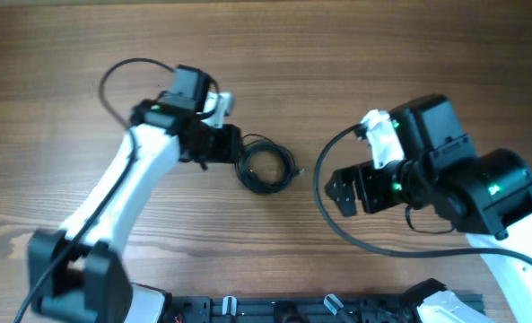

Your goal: Untangle cables

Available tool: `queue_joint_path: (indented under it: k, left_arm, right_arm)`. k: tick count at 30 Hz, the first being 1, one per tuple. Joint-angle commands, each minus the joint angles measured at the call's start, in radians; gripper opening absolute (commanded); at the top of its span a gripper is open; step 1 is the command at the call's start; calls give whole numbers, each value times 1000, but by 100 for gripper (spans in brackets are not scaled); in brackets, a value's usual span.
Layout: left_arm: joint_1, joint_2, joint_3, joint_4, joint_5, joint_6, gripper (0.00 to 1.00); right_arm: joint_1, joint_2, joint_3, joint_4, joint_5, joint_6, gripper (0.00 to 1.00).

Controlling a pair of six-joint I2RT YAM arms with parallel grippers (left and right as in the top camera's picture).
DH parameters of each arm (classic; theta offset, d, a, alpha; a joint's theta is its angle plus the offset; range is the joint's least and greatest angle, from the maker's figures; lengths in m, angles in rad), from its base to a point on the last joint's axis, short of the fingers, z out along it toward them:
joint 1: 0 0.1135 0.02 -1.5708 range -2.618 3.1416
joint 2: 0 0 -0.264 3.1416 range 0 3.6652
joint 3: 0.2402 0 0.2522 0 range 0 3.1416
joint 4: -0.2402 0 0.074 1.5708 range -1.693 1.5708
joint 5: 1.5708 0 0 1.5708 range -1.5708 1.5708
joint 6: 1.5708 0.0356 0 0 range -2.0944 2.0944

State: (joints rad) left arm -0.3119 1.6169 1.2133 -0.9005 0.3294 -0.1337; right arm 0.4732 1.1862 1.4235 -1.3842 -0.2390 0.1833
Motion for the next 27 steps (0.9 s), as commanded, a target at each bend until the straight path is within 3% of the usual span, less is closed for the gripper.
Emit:
queue_joint_path:
  k: [1, 12, 27]
  left_arm:
    - [-55, 67, 14, 46, -10, 23, 53]
    - [-103, 94, 0, 120, -145, 14, 56]
    - [-107, 167, -3, 179, -150, -31, 56]
  right_arm:
    - [47, -5, 17, -7, 38, 30, 100]
    - [66, -5, 16, -26, 37, 55, 100]
    - [66, -4, -12, -32, 37, 79, 100]
